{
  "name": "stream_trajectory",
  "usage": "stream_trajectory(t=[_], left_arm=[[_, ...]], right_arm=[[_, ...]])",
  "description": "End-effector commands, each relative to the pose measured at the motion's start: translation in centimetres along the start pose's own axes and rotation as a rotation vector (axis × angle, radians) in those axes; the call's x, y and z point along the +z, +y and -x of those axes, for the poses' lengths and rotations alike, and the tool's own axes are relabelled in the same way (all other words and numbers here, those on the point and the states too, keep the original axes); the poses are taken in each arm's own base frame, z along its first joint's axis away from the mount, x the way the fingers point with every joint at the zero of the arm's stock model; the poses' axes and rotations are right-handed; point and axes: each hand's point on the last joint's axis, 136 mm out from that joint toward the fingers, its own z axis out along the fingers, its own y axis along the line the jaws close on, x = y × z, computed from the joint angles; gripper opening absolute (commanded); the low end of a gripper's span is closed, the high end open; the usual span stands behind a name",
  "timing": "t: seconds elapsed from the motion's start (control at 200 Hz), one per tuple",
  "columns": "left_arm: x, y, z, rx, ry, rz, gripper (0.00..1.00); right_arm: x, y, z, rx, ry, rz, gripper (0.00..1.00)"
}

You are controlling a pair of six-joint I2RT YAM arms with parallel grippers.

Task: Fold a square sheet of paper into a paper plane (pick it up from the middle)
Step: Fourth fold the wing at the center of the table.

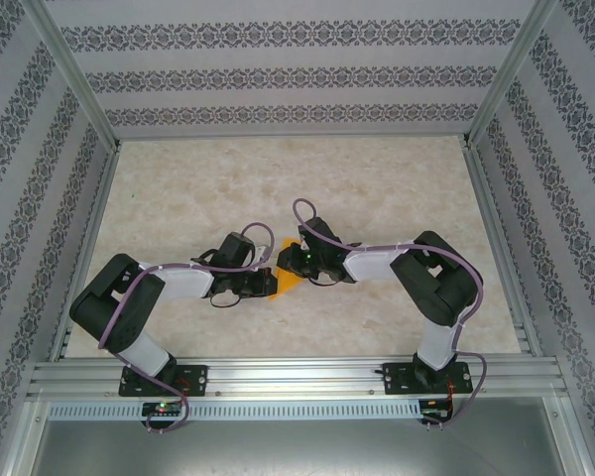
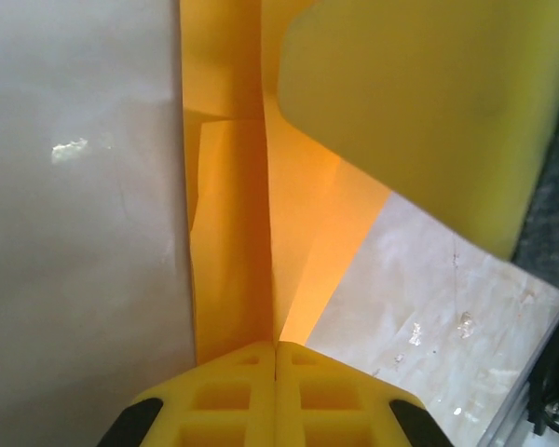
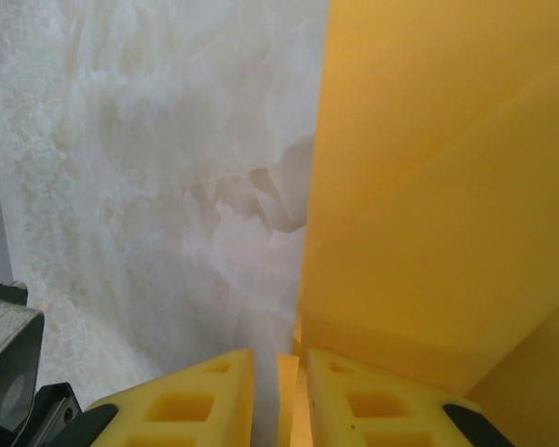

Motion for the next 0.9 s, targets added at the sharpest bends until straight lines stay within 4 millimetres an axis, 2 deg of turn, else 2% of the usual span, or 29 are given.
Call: stream_trajectory(t=[0.0,0.08,0.13,0.415,0.654,0.894], left_arm=[[-0.7,-1.2,1.4,-0.026,-0.027,-0.043,0.04],[-0.9,-1.1,1.6,-0.024,-0.038,-0.039,0.05],[-1.1,-0.9,1.7,-0.015,-0.047,-0.018,0.1],[-2.0,-0.3,1.5,0.074,-0.06,0.05,0.28],[-1.5,-0.4,0.7,0.14,-0.023,0.057,0.33],[-0.9,-0.6,0.4,0.22,-0.018,0.131,0.34]], right_arm=[[-1.3,1.4,0.7,-0.038,-0.018,0.031,0.24],[-1.4,1.0,0.5,-0.036,-0.017,0.022,0.25],[-1.4,0.9,0.5,-0.031,-0.017,0.019,0.25],[-1.2,1.2,0.7,-0.031,-0.02,0.027,0.25],[-1.2,1.4,0.9,-0.028,-0.023,0.033,0.25],[-1.2,1.3,0.8,-0.027,-0.023,0.032,0.25]])
